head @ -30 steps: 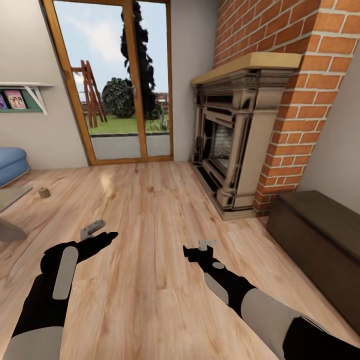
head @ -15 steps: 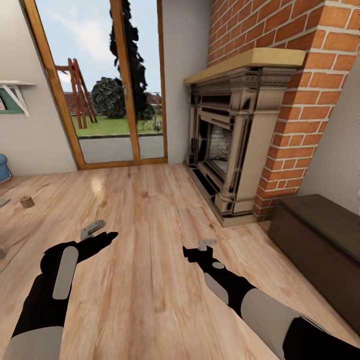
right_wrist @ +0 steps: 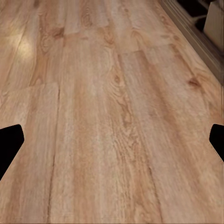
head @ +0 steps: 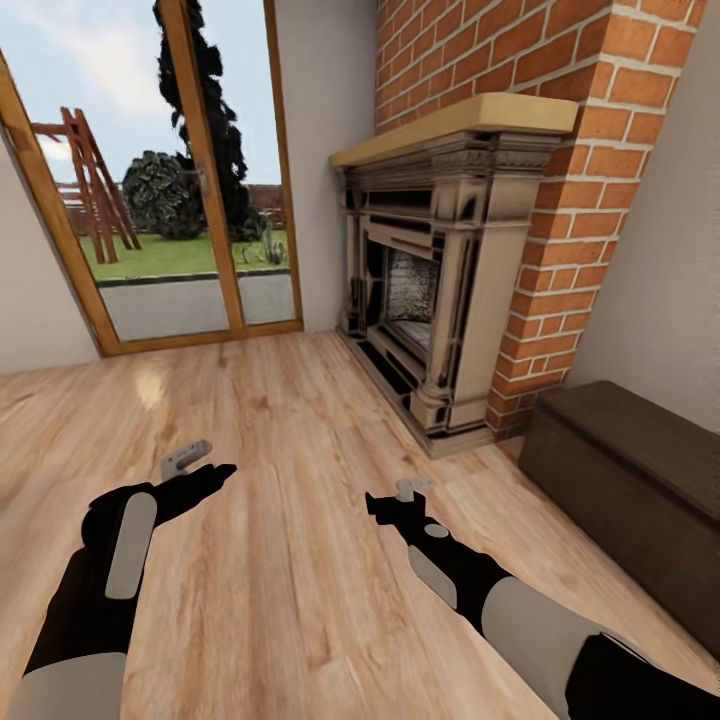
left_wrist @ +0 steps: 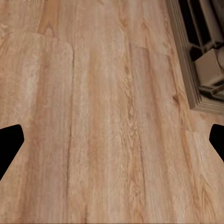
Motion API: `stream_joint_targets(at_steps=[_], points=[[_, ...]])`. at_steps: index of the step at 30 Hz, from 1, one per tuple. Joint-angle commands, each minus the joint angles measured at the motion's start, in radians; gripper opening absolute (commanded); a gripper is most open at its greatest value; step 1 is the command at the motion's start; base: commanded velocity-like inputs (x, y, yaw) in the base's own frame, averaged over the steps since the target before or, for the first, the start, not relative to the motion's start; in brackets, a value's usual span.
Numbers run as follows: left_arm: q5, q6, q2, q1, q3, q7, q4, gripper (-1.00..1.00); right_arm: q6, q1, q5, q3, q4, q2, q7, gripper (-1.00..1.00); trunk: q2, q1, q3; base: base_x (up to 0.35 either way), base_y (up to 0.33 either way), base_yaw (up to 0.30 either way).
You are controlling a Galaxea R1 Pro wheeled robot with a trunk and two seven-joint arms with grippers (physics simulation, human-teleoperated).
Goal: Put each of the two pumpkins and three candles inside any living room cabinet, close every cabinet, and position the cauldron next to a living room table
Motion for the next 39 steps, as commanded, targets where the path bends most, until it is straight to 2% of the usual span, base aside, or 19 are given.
stream_joint_targets(at_steps=[1,39], points=[[0.011,0.004,0.000,0.000,0.000,0.009,-0.001,1.00,-0.005,-0.002,-0.010,0.009,0.001,0.000,-0.006,1.00,0.000,0.000,-0.001,0.208,0.261,-0.263],[0.011,0.004,0.000,-0.001,0.000,0.009,0.000,1.00,0.010,-0.002,-0.025,0.002,0.010,-0.002,0.000,1.00,0.000,0.000,-0.001,0.207,0.243,-0.265]])
